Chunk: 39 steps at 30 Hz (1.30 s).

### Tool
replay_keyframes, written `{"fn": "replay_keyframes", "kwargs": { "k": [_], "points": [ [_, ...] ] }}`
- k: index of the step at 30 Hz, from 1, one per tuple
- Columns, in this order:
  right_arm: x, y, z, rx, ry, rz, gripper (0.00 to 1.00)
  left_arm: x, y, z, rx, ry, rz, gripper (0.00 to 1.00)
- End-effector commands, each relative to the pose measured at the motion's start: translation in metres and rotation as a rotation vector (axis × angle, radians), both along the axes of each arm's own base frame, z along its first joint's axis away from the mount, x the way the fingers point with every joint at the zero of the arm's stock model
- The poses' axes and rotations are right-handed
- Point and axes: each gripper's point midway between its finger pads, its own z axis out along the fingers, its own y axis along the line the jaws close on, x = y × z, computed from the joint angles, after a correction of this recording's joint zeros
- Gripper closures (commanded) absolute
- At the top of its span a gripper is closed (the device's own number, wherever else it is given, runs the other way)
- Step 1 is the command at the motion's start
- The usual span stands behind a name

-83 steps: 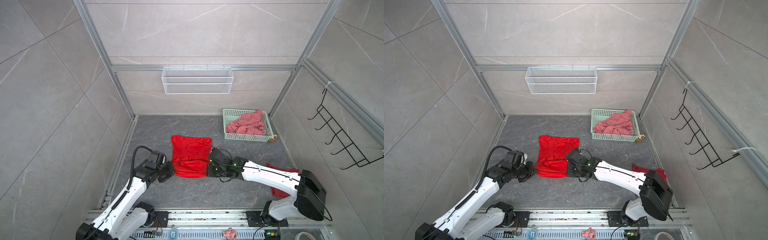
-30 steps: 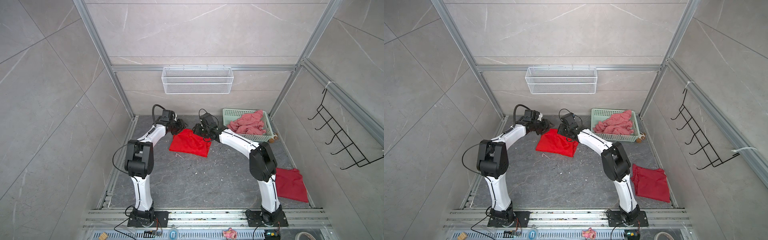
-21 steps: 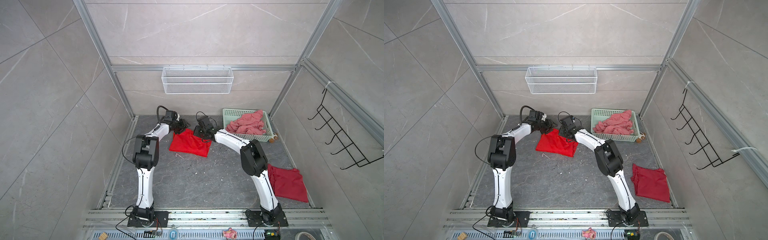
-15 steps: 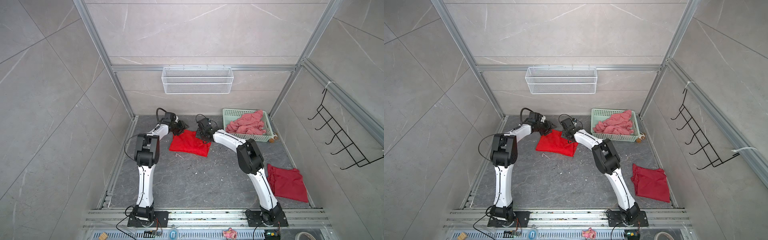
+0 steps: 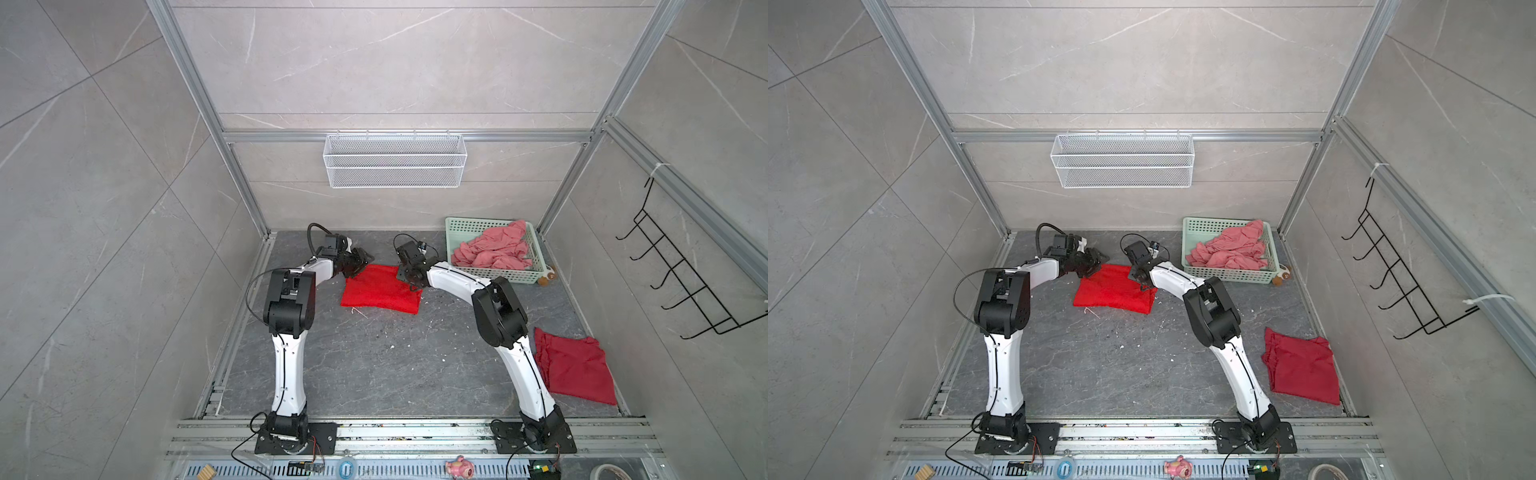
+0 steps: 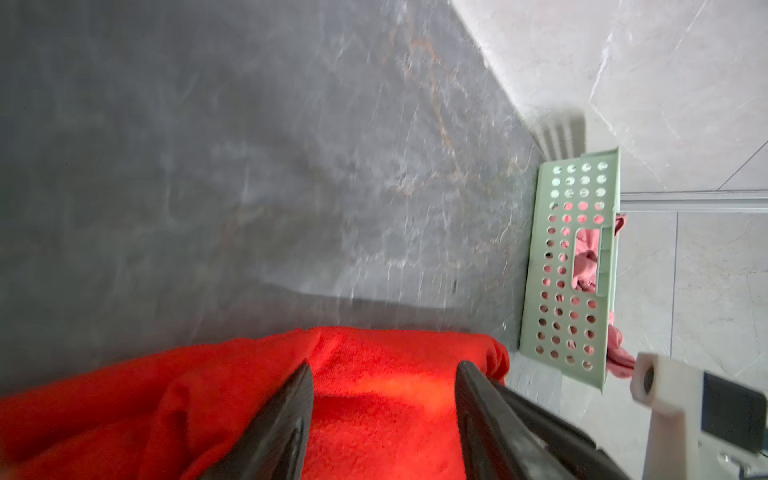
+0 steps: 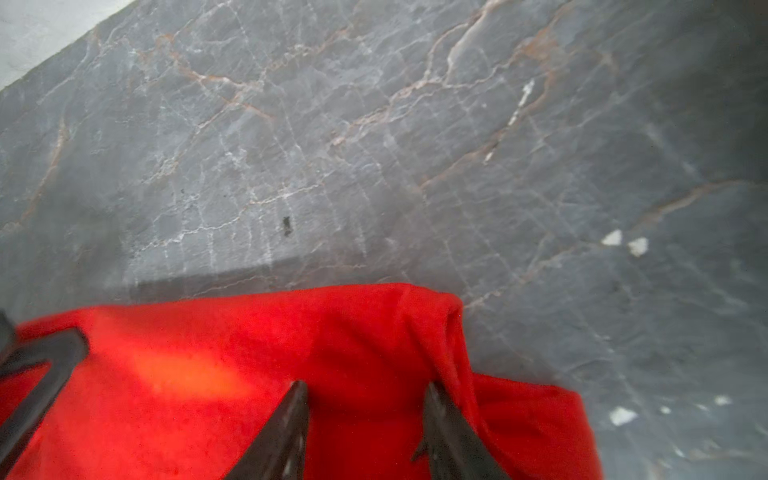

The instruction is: Fold and stack the t-shirts

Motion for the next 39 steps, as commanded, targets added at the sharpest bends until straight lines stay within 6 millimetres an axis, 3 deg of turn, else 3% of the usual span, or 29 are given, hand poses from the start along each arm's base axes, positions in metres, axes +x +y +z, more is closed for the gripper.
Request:
{"fn": "replay_keyframes", "kwargs": {
  "k": [1, 4, 7, 13, 16, 20, 24, 26, 31, 39],
  "points": [
    [-0.027, -0.045, -0.040, -0.136, 0.160, -0.022, 0.52, -0.039, 0.036, -0.054, 0.106, 0.198, 0.116, 0.41],
    [-0.022, -0.045, -0.033, -0.143, 0.151, 0.025, 0.52, -0.050, 0.037, -0.045, 0.086, 0.190, 0.140, 0.41],
    [-0.019, -0.041, -0.013, -0.131, 0.113, 0.069, 0.52, -0.059, 0.034, -0.022, 0.042, 0.143, 0.139, 0.41],
    [-0.024, -0.028, 0.056, -0.121, -0.011, 0.211, 0.49, -0.086, 0.029, 0.058, 0.016, -0.019, 0.092, 0.41],
    [-0.042, -0.018, 0.083, -0.122, -0.041, 0.260, 0.47, -0.109, 0.038, 0.077, 0.056, -0.039, 0.115, 0.37],
    [-0.074, -0.002, 0.095, -0.118, -0.041, 0.294, 0.46, -0.150, 0.060, 0.064, 0.166, 0.051, 0.165, 0.31],
    [-0.101, 0.016, 0.085, -0.095, -0.009, 0.315, 0.45, -0.190, 0.075, 0.045, 0.233, 0.098, 0.180, 0.12],
    [-0.108, 0.021, 0.075, -0.086, 0.006, 0.312, 0.44, -0.202, 0.078, 0.037, 0.253, 0.117, 0.169, 0.09],
    [-0.114, 0.035, 0.049, -0.087, 0.033, 0.344, 0.43, -0.209, 0.070, 0.017, 0.230, 0.136, 0.120, 0.08],
    [-0.115, 0.041, 0.000, -0.164, 0.126, 0.425, 0.43, -0.198, 0.051, -0.017, 0.180, 0.139, 0.000, 0.09]
  ]
}}
